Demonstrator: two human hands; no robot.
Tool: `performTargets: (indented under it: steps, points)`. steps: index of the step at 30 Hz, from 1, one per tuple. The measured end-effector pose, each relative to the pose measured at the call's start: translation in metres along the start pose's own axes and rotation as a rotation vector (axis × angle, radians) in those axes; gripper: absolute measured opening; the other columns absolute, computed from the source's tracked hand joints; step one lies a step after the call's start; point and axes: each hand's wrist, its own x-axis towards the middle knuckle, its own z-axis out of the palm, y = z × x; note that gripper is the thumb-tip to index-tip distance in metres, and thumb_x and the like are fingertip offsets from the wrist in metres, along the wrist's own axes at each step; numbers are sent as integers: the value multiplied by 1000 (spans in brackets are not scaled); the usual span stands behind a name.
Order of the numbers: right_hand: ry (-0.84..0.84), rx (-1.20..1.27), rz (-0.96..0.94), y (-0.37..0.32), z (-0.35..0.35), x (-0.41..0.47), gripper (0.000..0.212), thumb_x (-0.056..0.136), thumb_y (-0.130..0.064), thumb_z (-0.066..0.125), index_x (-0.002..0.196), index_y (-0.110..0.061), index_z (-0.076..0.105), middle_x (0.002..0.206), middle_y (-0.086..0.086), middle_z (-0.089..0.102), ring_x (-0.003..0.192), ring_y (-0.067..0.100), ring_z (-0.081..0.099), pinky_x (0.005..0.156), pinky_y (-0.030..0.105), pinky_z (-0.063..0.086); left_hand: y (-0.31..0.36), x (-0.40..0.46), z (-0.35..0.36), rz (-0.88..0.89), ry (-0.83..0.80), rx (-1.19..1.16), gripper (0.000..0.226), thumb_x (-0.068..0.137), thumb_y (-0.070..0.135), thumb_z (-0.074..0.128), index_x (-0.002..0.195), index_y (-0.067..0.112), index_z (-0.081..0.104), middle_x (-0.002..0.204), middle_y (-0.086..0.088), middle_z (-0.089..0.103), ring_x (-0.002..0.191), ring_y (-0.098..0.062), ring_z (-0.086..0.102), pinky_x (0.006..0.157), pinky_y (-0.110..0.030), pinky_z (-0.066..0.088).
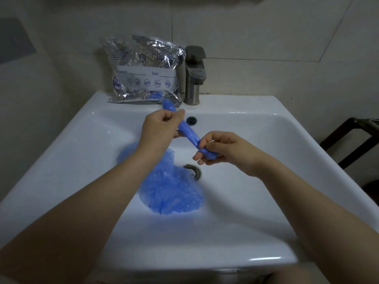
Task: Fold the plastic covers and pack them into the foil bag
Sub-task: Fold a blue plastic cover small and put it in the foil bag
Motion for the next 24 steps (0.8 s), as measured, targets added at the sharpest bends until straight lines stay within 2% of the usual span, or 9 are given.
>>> performTargets:
  steps: [2,4,6,8,11,16,19,22,24]
  points:
    - [-21,-27,-3,-1,1,0,22,95,0,40,92,-10,59,91,5,73,81,15,68,83,27,53,-2,-2,4,10,14,-18,16,85,18,67,73,11,58,74,-4,59,58,-8,64,60,-17,54]
    - [-31,-30,-17,-2,1,-1,26,93,4,38,92,-10,60,90,4,73,83,15,68,83,27,53,-3,-3,8,0,18,-37,15,80,14,72,83,11,57,91,-7,58,70,-15,64,63,-20,56]
    - [-32,18,-39,-3,-1,-2,28,88,7,38,92,-10,60,91,6,73,85,18,68,83,28,51,-2,-5,9,-42,7,-63,26,78,8,73,95,10,53,108,-10,55,83,-23,65,64,-22,57]
    - [-29,51,-70,-4,-4,-3,27,80,4,42,92,-11,60,92,7,73,88,20,68,85,30,51,2,-6,10,-74,-19,-115,33,78,2,71,102,10,50,115,-9,52,85,-25,66,61,-22,57]
    - [21,14,-100,-4,-5,-4,21,90,3,47,97,-12,61,92,2,73,88,17,69,86,27,52,7,-9,10,-70,-60,-174,36,79,-5,67,108,10,50,111,-2,49,77,-17,66,60,-19,56]
    - [173,17,-98,-3,-2,-2,17,96,-10,47,85,-11,60,72,1,72,67,13,67,72,24,51,6,-12,11,22,-106,-104,39,79,-2,69,108,17,51,105,7,51,97,-20,64,75,-28,58]
    - [247,90,-89,-4,0,-1,21,95,-12,50,76,-10,57,58,3,66,50,13,58,62,26,48,8,-16,15,16,-122,-164,37,79,5,71,108,17,51,107,5,52,100,-24,65,80,-33,57]
    - [272,129,-64,-6,2,-2,23,94,-11,52,71,-10,55,49,3,57,42,12,47,49,20,42,7,-17,18,41,-120,-122,43,73,15,78,105,23,51,105,10,52,103,-21,63,88,-37,54]
    - [316,77,-75,-5,3,-1,23,91,-10,56,68,-8,56,44,1,51,39,10,41,44,17,37,7,-18,18,88,-115,-28,47,70,18,81,105,26,50,103,15,51,103,-17,61,89,-25,51]
